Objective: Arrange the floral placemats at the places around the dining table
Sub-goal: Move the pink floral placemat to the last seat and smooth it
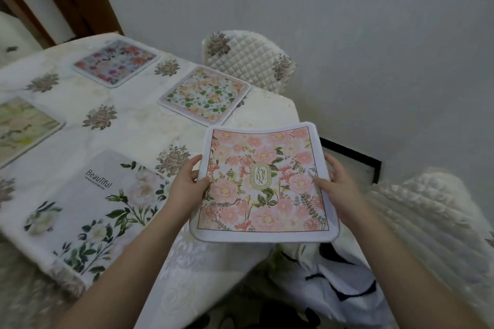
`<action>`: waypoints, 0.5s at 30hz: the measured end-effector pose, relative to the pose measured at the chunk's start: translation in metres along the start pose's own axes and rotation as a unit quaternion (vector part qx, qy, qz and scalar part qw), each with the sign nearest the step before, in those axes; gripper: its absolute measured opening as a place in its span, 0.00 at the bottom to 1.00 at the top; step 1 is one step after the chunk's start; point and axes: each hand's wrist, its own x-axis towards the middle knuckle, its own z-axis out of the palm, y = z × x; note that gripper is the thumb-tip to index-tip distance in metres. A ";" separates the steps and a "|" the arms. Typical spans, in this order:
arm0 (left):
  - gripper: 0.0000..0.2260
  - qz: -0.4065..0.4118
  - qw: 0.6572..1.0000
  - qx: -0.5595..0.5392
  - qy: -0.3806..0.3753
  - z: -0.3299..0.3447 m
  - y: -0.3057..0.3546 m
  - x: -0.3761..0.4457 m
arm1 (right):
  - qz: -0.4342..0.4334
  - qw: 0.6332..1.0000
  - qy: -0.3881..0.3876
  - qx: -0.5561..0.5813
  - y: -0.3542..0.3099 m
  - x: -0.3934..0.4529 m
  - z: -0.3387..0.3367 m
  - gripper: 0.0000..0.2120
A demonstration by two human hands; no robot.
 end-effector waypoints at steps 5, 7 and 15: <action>0.27 -0.046 0.996 -0.023 0.079 0.014 -0.015 0.008 | 0.024 0.997 -0.065 -0.036 -0.008 0.062 0.006 0.24; 0.27 -0.066 0.992 -0.039 0.102 0.022 -0.024 0.010 | 0.037 0.994 -0.083 -0.054 -0.009 0.085 0.009 0.21; 0.31 -0.129 0.973 -0.055 0.183 0.048 -0.045 0.011 | 0.047 0.978 -0.154 -0.136 -0.009 0.165 0.029 0.16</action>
